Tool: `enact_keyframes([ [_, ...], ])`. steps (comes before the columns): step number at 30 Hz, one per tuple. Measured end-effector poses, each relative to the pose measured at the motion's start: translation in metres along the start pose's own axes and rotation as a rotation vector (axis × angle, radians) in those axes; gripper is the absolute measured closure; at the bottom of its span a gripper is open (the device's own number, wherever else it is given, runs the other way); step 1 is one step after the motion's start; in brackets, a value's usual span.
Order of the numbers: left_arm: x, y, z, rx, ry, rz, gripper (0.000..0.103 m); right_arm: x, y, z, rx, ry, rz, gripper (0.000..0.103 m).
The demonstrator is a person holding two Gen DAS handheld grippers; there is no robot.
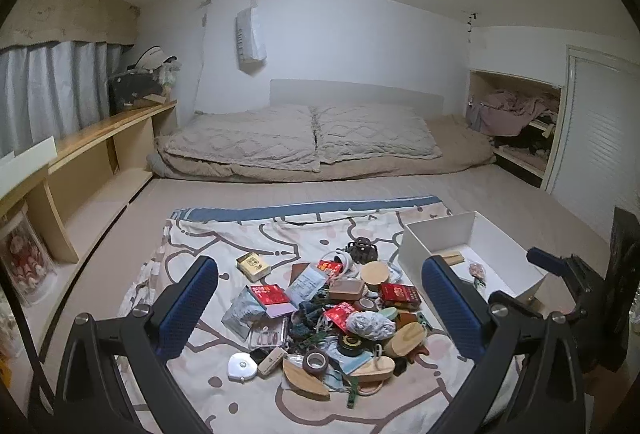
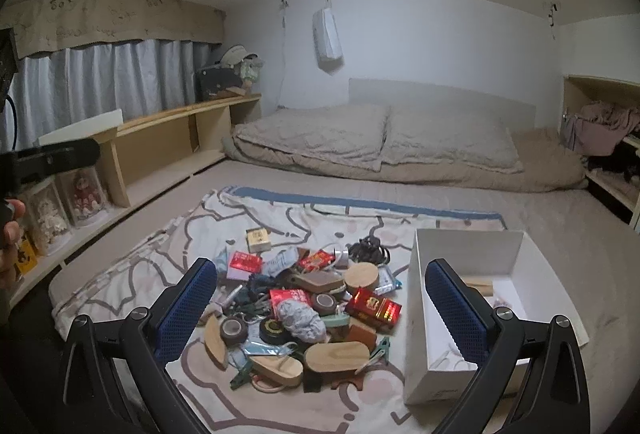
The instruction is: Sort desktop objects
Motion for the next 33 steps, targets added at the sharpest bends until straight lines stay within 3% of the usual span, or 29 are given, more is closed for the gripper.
enact_keyframes([
  [16, 0.072, -0.059, -0.027, -0.015, 0.039, -0.025, 0.000, 0.055, -0.040, 0.011, 0.050, 0.004, -0.041, 0.000],
  [22, 0.089, -0.086, -0.029, -0.074, 0.039, -0.046, 0.000, 0.065, -0.063, 0.008, 0.057, 0.020, -0.058, 0.000],
  [33, 0.124, -0.144, -0.035, -0.201, 0.077, -0.151, 0.000, 0.097, -0.121, -0.004, 0.034, 0.044, -0.228, 0.000],
])
Point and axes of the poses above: each gripper's, at about its wrist camera, not at the fingertips, and x roughly the way its jaws point, z to its right, y to its top, the point moved 1 cm from there along x, roughly the way its jaws point, and after that the axes turned 1 degree about -y, right-handed, at the moved point
